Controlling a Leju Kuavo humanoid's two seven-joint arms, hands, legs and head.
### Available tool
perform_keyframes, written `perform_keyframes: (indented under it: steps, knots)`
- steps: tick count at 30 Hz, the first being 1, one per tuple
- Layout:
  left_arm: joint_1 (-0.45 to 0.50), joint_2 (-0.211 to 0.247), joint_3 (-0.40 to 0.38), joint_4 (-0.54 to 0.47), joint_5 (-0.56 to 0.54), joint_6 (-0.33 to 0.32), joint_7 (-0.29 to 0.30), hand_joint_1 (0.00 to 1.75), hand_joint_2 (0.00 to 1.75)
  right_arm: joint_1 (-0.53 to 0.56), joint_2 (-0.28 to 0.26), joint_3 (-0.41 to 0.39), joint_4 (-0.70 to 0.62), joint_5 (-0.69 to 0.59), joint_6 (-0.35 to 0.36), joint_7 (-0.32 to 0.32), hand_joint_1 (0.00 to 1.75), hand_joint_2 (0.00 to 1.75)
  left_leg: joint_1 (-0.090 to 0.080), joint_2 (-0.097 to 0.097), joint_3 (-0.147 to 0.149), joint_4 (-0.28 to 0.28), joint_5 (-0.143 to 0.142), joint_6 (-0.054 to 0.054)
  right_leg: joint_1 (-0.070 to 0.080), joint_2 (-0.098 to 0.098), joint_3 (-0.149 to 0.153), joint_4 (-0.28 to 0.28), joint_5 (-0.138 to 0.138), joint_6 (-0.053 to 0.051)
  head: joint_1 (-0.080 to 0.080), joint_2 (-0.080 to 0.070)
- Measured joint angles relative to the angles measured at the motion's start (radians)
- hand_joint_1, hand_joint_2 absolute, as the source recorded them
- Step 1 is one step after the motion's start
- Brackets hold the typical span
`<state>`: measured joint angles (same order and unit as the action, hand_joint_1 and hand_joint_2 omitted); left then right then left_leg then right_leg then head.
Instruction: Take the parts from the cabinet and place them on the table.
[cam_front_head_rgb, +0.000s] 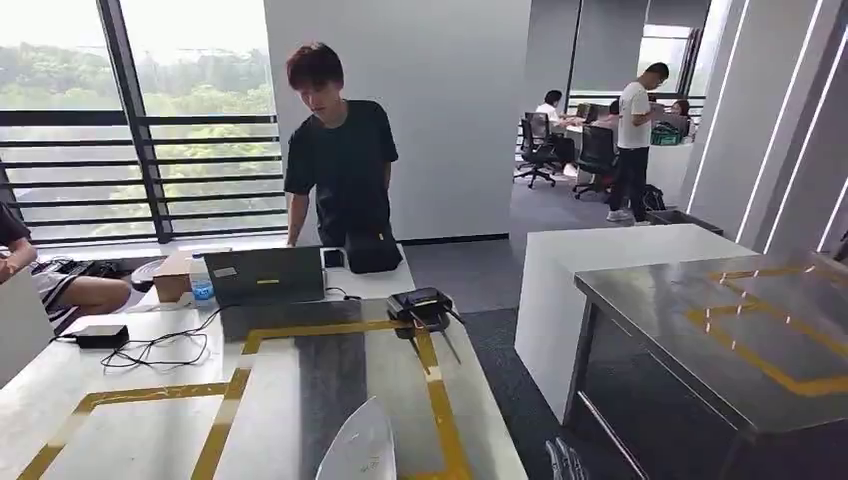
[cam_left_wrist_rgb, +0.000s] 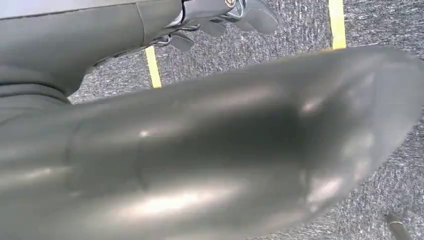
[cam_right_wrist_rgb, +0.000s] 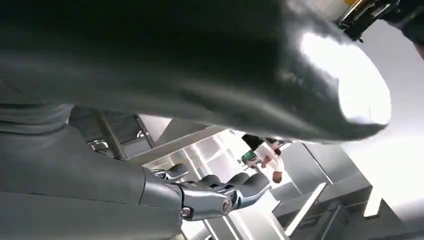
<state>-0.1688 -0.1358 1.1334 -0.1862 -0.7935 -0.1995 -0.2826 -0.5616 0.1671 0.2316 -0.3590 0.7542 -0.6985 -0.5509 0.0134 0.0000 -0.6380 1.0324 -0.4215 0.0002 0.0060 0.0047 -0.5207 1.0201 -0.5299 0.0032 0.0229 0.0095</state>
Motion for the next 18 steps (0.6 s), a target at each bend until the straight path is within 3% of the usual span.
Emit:
perform_keyframes:
  steps: [3, 4, 5, 6, 7, 8, 9, 10, 12, 14, 15, 16, 17, 18]
  knots:
    - [-0.001, -0.002, 0.000, 0.000, 0.000, 0.000, 0.000, 0.00, 0.00, -0.001, 0.002, -0.001, -0.003, 0.000, 0.003, -0.002, 0.00, 0.00, 0.006, 0.001, 0.000, -0.007, 0.020, -0.018, 0.012, 0.000, -0.011, -0.002, 0.019, -0.014, 0.000, 0.000]
    - [0.001, -0.002, 0.000, 0.001, 0.000, 0.000, 0.000, 0.00, 0.00, 0.000, 0.002, -0.002, -0.003, 0.000, 0.004, -0.002, 0.00, 0.00, 0.003, 0.000, -0.001, -0.013, 0.028, -0.026, 0.009, -0.001, -0.014, -0.010, 0.031, -0.024, 0.000, 0.000]
    - [0.002, -0.001, 0.000, 0.001, 0.000, 0.000, 0.000, 0.00, 0.00, 0.000, 0.005, -0.002, -0.003, 0.000, 0.005, -0.002, 0.00, 0.00, 0.005, 0.000, -0.007, -0.003, 0.018, -0.028, -0.002, -0.006, -0.015, -0.023, 0.047, -0.031, 0.000, 0.000]
    - [0.004, 0.000, 0.000, 0.001, 0.000, 0.000, -0.001, 0.00, 0.00, -0.001, 0.008, -0.002, -0.003, 0.000, 0.006, -0.002, 0.00, 0.00, 0.002, -0.002, -0.020, 0.019, -0.021, -0.031, -0.003, -0.006, -0.021, -0.026, 0.056, -0.038, -0.001, 0.000]
    - [0.005, -0.001, 0.000, 0.001, 0.000, 0.000, -0.001, 0.00, 0.00, -0.002, 0.011, -0.002, -0.004, 0.000, 0.008, -0.002, 0.00, 0.00, 0.003, -0.002, -0.038, 0.080, -0.079, -0.033, -0.003, -0.006, -0.032, -0.026, 0.066, -0.046, -0.003, 0.000]
    - [0.005, -0.001, 0.000, 0.002, 0.000, 0.000, -0.001, 0.00, 0.00, 0.000, 0.015, -0.002, -0.004, 0.000, 0.008, -0.002, 0.00, 0.00, 0.005, -0.002, -0.059, 0.156, -0.133, -0.037, -0.003, -0.006, -0.043, -0.026, 0.075, -0.046, -0.003, 0.000]
    - [0.005, -0.001, 0.000, 0.002, 0.000, 0.000, -0.001, 0.00, 0.00, 0.001, 0.016, -0.002, -0.004, 0.000, 0.009, -0.002, 0.00, 0.00, 0.005, -0.002, -0.078, 0.229, -0.170, -0.041, -0.003, -0.007, -0.056, -0.025, 0.084, -0.045, -0.003, 0.000]
    - [0.006, 0.000, 0.000, 0.002, 0.000, 0.000, -0.002, 0.00, 0.00, 0.003, 0.017, -0.002, -0.004, 0.000, 0.009, -0.002, 0.00, 0.00, 0.006, -0.002, -0.084, 0.278, -0.180, -0.045, -0.004, -0.008, -0.070, -0.022, 0.093, -0.043, -0.003, 0.000]
    - [0.008, 0.000, 0.000, 0.002, 0.000, 0.000, -0.002, 0.00, 0.00, 0.004, 0.018, -0.002, -0.004, 0.000, 0.011, -0.002, 0.00, 0.00, 0.011, -0.001, -0.042, 0.254, -0.132, -0.052, -0.008, -0.009, -0.098, -0.014, 0.107, -0.036, -0.003, 0.000]
    - [0.007, 0.001, 0.000, 0.002, 0.000, 0.000, -0.002, 0.00, 0.00, 0.003, 0.020, -0.002, -0.004, 0.000, 0.011, -0.001, 0.00, 0.00, 0.020, 0.000, 0.068, 0.107, -0.078, -0.061, -0.015, -0.009, -0.124, 0.002, 0.119, -0.023, -0.004, 0.000]
    - [0.004, -0.002, 0.000, 0.002, 0.000, 0.000, -0.002, 0.00, 0.00, 0.003, 0.021, -0.002, -0.006, -0.001, 0.012, 0.000, 0.00, 0.00, 0.021, 0.000, 0.113, 0.031, -0.117, -0.068, -0.014, -0.008, -0.137, 0.010, 0.123, -0.015, -0.005, 0.000]
    - [0.004, -0.002, 0.000, 0.002, 0.000, 0.000, -0.003, 0.00, 0.00, 0.002, 0.021, -0.002, -0.008, -0.003, 0.012, 0.000, 0.00, 0.00, 0.011, -0.008, 0.129, 0.012, -0.117, -0.051, -0.011, -0.008, -0.146, 0.018, 0.128, -0.008, -0.005, 0.000]
    - [0.006, -0.003, 0.000, 0.002, 0.000, 0.000, -0.003, 0.00, 0.00, 0.002, 0.023, -0.002, -0.008, -0.003, 0.012, -0.001, 0.00, 0.00, 0.014, -0.005, 0.110, 0.011, -0.116, -0.045, -0.010, -0.008, -0.147, 0.020, 0.137, -0.001, -0.002, 0.000]
    - [0.007, -0.003, 0.000, 0.002, 0.000, 0.000, -0.002, 0.00, 0.00, 0.002, 0.023, -0.002, -0.008, -0.004, 0.012, -0.002, 0.00, 0.00, 0.010, -0.008, 0.110, 0.017, -0.112, -0.035, -0.011, -0.007, -0.149, 0.016, 0.146, 0.003, -0.001, 0.000]
